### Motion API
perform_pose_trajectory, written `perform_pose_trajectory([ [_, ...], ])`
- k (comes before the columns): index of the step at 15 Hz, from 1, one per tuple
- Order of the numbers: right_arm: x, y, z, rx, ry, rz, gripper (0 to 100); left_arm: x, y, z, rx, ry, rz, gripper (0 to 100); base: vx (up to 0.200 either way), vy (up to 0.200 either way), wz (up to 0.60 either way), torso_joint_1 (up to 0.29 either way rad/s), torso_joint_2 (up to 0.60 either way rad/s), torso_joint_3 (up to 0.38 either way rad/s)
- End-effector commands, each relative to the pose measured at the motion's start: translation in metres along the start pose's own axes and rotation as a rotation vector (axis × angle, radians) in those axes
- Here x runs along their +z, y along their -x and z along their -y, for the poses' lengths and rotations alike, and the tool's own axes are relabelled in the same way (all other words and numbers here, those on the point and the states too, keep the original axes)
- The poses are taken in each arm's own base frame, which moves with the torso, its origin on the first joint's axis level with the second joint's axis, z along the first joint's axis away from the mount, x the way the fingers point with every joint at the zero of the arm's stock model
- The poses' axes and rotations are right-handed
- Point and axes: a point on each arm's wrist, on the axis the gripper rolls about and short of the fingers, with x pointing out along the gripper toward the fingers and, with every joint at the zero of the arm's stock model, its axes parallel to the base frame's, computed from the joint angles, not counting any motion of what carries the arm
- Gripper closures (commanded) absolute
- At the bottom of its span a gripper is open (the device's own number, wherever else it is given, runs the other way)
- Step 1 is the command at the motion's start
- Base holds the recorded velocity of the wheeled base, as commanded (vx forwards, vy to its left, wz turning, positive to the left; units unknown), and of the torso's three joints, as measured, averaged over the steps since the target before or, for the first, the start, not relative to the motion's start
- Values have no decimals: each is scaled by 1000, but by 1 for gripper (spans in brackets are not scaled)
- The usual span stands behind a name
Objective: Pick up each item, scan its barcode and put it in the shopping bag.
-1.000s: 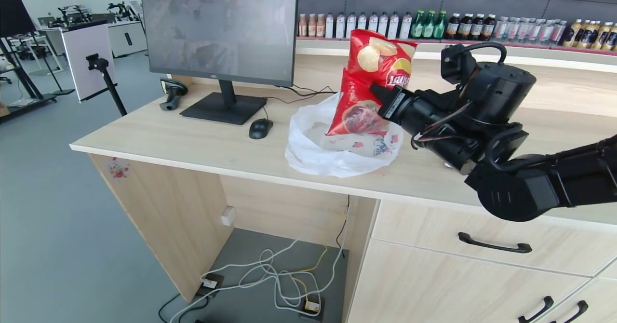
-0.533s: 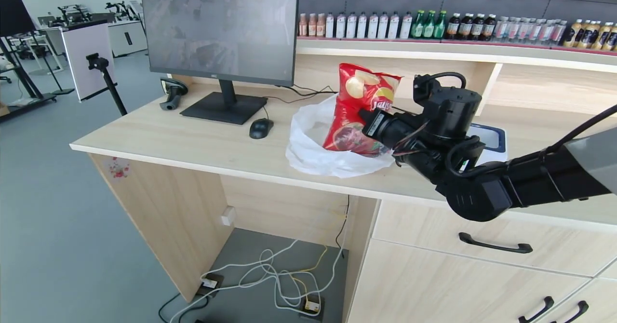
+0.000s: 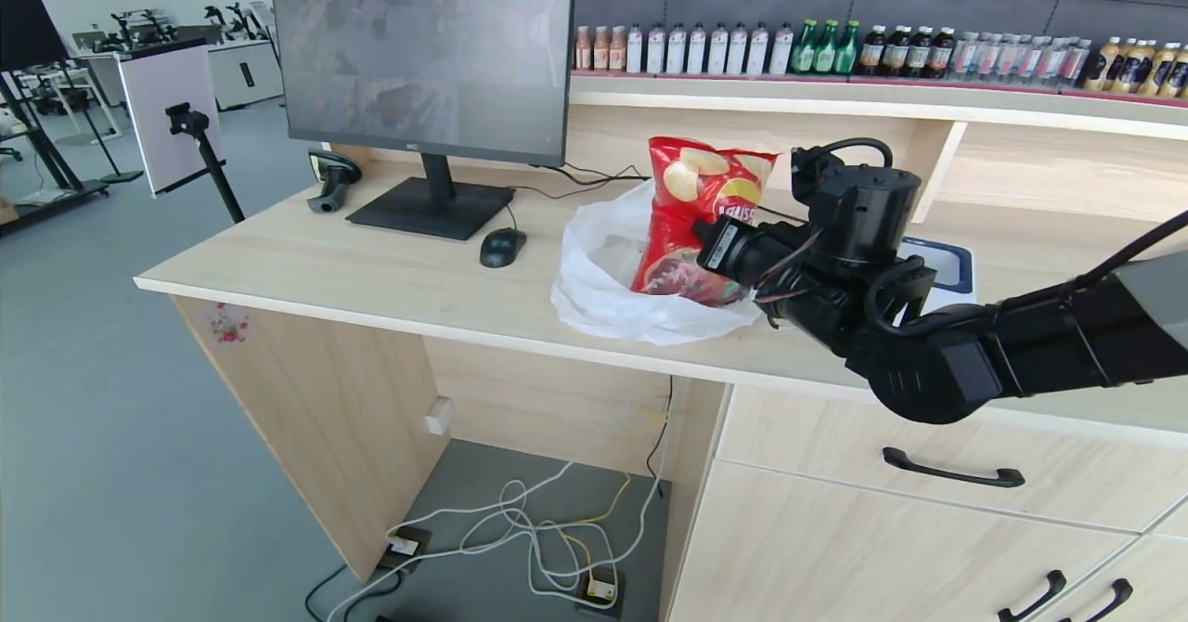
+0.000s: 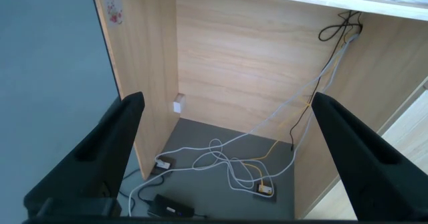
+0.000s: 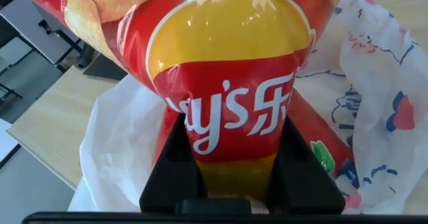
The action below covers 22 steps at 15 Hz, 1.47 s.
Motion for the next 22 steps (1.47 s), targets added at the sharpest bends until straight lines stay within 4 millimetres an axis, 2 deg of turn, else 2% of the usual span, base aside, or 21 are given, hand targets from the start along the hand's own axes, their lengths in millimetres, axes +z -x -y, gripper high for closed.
perform_pose_trajectory([
  [1,0,2,-7,19,5,0,100,0,0,0,0,0,1,0,0,0,0,0,0,0],
  [2,-1,3,-8,21,12,-1,100,0,0,0,0,0,1,0,0,0,0,0,0,0],
  [3,0,2,-8,22,13,4,0,0,0,0,0,2,1,0,0,0,0,0,0,0],
  [8,8,7,-17,79,69,103,0,0,0,0,0,2,1,0,0,0,0,0,0,0],
  [11,13,16,-14,98,158,196,0,0,0,0,0,2,1,0,0,0,0,0,0,0],
  [15,6,54,-11,247,297,451,0,0,0,0,0,2,1,0,0,0,0,0,0,0],
  [17,2,82,-2,345,416,380,0,0,0,0,0,3,2,0,0,0,0,0,0,0],
  [19,9,91,-4,384,459,397,0,0,0,0,0,3,2,0,0,0,0,0,0,0],
  [22,15,92,-3,382,459,416,0,0,0,0,0,2,2,0,0,0,-600,4,-1,2],
])
